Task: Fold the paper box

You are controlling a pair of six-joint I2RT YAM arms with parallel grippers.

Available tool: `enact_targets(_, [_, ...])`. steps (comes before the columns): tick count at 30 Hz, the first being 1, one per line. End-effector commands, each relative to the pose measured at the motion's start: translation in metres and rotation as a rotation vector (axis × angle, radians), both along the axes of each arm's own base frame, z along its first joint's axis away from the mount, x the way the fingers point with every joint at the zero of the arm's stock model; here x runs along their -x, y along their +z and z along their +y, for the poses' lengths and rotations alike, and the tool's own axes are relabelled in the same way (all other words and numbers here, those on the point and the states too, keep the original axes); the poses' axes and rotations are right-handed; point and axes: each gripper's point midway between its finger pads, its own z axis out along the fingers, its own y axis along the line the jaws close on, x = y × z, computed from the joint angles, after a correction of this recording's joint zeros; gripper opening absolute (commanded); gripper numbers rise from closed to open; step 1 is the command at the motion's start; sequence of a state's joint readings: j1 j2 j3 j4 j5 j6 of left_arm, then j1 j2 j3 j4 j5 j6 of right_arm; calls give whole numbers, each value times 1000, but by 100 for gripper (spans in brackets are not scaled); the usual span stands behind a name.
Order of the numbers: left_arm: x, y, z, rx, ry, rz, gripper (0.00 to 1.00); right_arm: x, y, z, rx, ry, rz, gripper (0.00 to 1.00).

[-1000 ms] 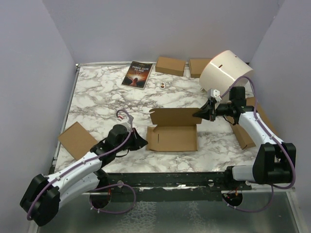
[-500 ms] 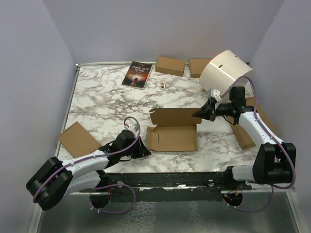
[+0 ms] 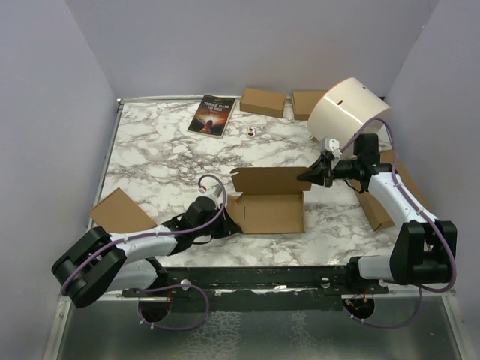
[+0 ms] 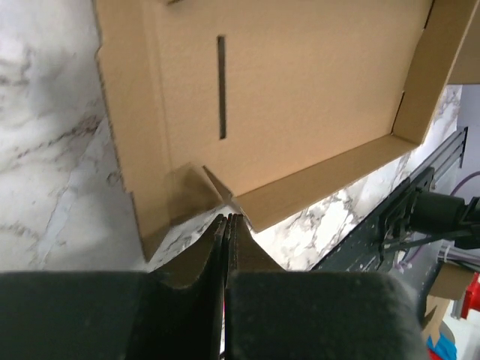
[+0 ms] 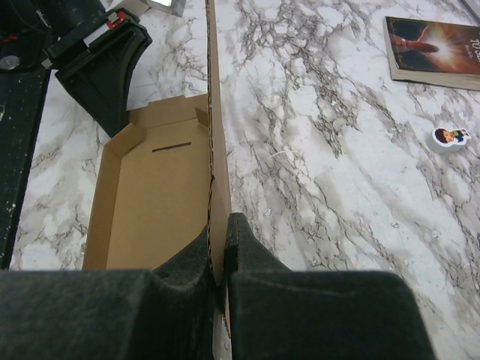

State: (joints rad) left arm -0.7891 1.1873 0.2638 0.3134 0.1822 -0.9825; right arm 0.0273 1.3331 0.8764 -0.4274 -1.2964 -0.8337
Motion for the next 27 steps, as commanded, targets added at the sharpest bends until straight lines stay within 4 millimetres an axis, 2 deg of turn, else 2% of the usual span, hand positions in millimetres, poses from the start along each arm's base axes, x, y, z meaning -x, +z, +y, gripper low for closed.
enact_targets(1, [-24, 16, -10, -21, 26, -106, 0, 5, 4, 3, -21, 32, -6, 1])
enact_targets(5, [-29, 14, -17, -43, 11, -122, 0, 6, 4, 3, -23, 35, -5, 1])
enact_targets(10, [-25, 13, -33, -12, -43, -118, 0, 5, 3, 3, -20, 32, -5, 1])
enact_targets(13, [-24, 14, -32, -17, -47, -128, 0, 3, 2, 2, -10, 20, -2, 1])
enact_targets(17, [-27, 20, -17, -68, -30, -191, 4, 0, 0, 1, -2, 9, 5, 1])
enact_targets(23, [-28, 22, 18, -197, 8, -256, 12, -2, 0, 0, 7, -2, 6, 1])
enact_targets(25, [-29, 26, 29, -227, 30, -281, 19, -2, 0, 0, 7, -2, 7, 1])
enact_targets(27, [-33, 31, 40, -249, 59, -308, 32, -2, 1, 0, 7, -3, 5, 1])
